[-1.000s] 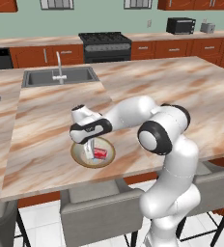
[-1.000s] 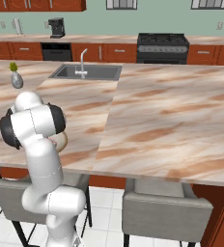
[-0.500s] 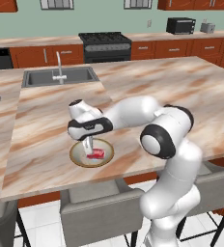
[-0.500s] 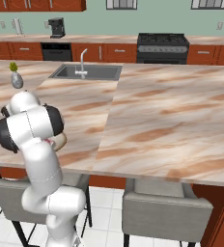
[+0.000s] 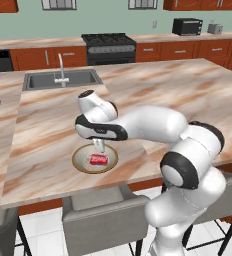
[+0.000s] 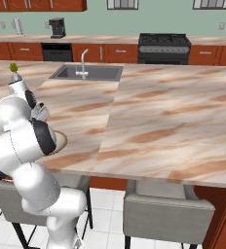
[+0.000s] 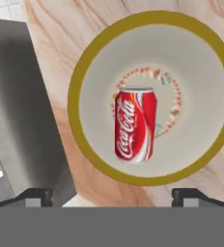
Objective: Open the fridge, grab two sodas, and place both sodas inside the bowl with ice on the dining counter.
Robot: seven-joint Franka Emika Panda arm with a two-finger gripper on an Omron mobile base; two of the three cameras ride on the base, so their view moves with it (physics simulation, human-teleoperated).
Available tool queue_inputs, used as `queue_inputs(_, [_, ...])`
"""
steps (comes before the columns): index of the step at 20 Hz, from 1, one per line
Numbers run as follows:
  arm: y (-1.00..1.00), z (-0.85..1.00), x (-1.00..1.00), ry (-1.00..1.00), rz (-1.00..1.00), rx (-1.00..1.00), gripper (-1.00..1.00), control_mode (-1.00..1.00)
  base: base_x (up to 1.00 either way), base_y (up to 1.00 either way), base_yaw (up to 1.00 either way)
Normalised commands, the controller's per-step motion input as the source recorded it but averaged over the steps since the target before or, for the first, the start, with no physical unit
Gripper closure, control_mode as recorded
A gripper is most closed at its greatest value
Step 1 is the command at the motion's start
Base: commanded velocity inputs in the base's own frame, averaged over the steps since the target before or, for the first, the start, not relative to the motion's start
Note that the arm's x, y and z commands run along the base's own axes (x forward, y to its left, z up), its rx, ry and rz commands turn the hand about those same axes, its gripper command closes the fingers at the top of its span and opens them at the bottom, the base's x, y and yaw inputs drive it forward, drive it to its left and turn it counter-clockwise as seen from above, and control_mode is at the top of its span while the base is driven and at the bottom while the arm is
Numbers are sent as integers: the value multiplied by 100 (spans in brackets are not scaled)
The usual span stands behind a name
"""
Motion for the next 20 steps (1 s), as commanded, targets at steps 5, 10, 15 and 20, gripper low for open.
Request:
queue_inputs(5, [-64,52,-55,-15,-10,10,-100,-100,0,0,0])
queue_inputs(10, [-82,21,-56,-13,-13,16,-100,-100,0,0,0])
queue_inputs(15, [-70,19,-72,-12,-23,16,-100,-100,0,0,0])
queue_inputs(20, [-39,3,-72,-9,-35,14,-100,-100,0,0,0])
